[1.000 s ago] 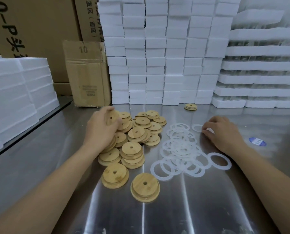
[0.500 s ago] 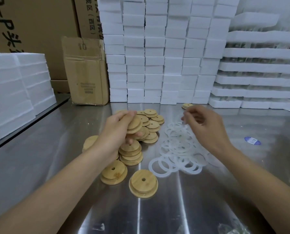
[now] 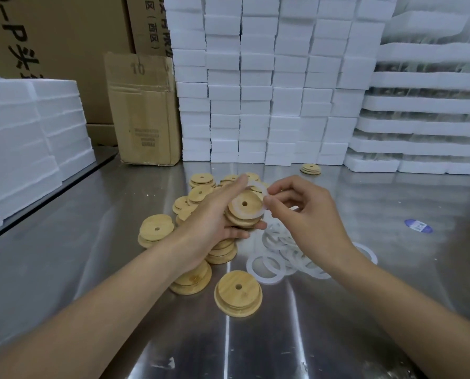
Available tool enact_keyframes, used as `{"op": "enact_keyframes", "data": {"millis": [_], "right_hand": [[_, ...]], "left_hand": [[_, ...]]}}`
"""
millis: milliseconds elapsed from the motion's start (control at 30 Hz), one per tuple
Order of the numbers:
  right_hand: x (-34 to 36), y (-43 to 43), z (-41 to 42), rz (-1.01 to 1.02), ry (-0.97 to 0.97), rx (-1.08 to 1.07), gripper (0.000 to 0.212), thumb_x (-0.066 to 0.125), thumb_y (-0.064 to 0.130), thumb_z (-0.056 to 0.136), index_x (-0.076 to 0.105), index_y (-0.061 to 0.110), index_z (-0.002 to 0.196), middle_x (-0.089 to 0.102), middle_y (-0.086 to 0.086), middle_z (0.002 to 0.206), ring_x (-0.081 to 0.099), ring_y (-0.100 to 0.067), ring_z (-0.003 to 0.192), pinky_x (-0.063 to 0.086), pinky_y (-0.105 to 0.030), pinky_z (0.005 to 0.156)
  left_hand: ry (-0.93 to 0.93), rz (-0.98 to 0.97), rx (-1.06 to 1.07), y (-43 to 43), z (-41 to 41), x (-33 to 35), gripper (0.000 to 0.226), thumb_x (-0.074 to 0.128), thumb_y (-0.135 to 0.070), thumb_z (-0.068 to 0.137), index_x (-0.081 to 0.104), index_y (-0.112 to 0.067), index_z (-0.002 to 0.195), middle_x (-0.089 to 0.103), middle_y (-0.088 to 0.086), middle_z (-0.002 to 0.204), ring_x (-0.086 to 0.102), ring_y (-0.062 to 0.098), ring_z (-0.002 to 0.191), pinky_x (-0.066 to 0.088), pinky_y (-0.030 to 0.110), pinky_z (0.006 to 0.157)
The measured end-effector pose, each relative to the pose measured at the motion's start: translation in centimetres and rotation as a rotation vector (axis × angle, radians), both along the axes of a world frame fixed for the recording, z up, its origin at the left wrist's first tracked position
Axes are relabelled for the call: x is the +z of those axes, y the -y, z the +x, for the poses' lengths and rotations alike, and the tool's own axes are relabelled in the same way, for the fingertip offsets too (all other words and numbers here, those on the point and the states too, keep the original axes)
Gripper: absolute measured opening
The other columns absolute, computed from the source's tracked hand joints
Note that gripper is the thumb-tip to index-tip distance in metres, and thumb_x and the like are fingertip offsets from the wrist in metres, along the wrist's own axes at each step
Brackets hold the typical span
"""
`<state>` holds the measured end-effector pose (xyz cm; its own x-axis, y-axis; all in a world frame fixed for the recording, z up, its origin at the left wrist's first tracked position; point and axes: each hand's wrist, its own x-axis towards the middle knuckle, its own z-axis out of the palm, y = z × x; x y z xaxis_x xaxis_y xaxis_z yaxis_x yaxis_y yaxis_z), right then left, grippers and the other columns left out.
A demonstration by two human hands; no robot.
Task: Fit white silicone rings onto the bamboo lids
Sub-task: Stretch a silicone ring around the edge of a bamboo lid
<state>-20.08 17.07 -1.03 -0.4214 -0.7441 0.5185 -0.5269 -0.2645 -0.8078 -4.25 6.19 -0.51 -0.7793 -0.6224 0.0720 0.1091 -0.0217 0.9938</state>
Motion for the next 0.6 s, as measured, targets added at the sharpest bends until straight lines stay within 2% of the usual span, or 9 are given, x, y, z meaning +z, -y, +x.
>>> {"op": "enact_keyframes", "data": {"millis": [67,133,200,267,333,400,467,600], "right_hand": [[-0.1,0.1,-0.1,0.004,-0.004,-0.012,0.008,0.076,0.017,0.095,0.073,0.024,0.094,0.078,0.006,0.083,0.074,-0.010,0.084,0.054,-0.028,0.073],[-0.4,0.2,-0.1,0.015,-0.021,-0.023,0.009,0.076,0.017,0.094,0.073,0.025,0.093,0.077,0.006,0.082,0.073,-0.010,0.082,0.053,-0.024,0.071],[-0.6,0.4,-0.1,0.023,-0.025,-0.032,0.008,0.077,0.017,0.094,0.074,0.025,0.092,0.077,0.005,0.081,0.073,-0.010,0.081,0.052,-0.020,0.069],[-0.7,0.5,-0.3,0.028,-0.031,-0.039,0.008,0.076,0.017,0.094,0.074,0.024,0.092,0.076,0.006,0.081,0.072,-0.010,0.081,0.051,-0.018,0.069],[-0.8,0.5,-0.4,0.029,-0.039,-0.041,0.010,0.076,0.017,0.094,0.074,0.025,0.090,0.075,0.008,0.081,0.071,-0.009,0.080,0.050,-0.016,0.069],[-0.9,0.6,-0.4,0.031,-0.046,-0.037,0.012,0.075,0.016,0.093,0.073,0.026,0.088,0.075,0.009,0.080,0.070,-0.008,0.079,0.049,-0.015,0.069],[-0.9,0.5,-0.4,0.032,-0.058,-0.037,0.012,0.075,0.018,0.093,0.072,0.027,0.086,0.074,0.011,0.081,0.069,-0.008,0.080,0.049,-0.014,0.070],[-0.7,0.5,-0.7,0.031,-0.109,-0.068,0.010,0.074,0.024,0.094,0.071,0.029,0.086,0.074,0.015,0.087,0.069,-0.007,0.089,0.048,-0.015,0.073]], "left_hand": [[0.002,-0.083,-0.017,-0.1,0.1,-0.3,0.034,0.065,-0.048,0.102,0.071,-0.026,0.127,0.080,0.006,0.116,0.080,0.028,0.105,0.059,0.030,0.076],[-0.004,-0.141,0.004,0.0,0.0,-0.6,0.024,0.068,-0.030,0.105,0.070,-0.026,0.129,0.080,0.004,0.116,0.080,0.026,0.103,0.063,0.027,0.074],[-0.019,-0.162,0.028,0.0,-0.1,-0.9,0.027,0.062,-0.015,0.108,0.067,-0.024,0.133,0.081,0.002,0.115,0.081,0.025,0.101,0.063,0.026,0.074],[-0.029,-0.161,0.058,0.0,-0.3,-1.1,0.036,0.058,-0.006,0.108,0.064,-0.026,0.139,0.078,-0.005,0.119,0.080,0.019,0.101,0.066,0.030,0.078],[-0.038,-0.162,0.071,0.0,-0.3,-1.2,0.043,0.057,-0.003,0.108,0.064,-0.030,0.142,0.069,-0.013,0.129,0.077,0.014,0.108,0.067,0.037,0.084],[-0.039,-0.183,0.061,0.1,-0.3,-1.2,0.043,0.056,-0.004,0.108,0.064,-0.030,0.142,0.065,-0.008,0.139,0.073,0.016,0.117,0.066,0.040,0.090],[-0.031,-0.207,0.058,-0.1,-0.3,-1.2,0.039,0.056,-0.008,0.110,0.064,-0.029,0.141,0.070,0.000,0.137,0.072,0.018,0.120,0.065,0.044,0.094],[-0.036,-0.250,0.099,-0.2,-0.3,-1.2,0.030,0.057,-0.015,0.110,0.069,-0.023,0.137,0.071,0.002,0.133,0.072,0.021,0.120,0.065,0.044,0.094]]}}
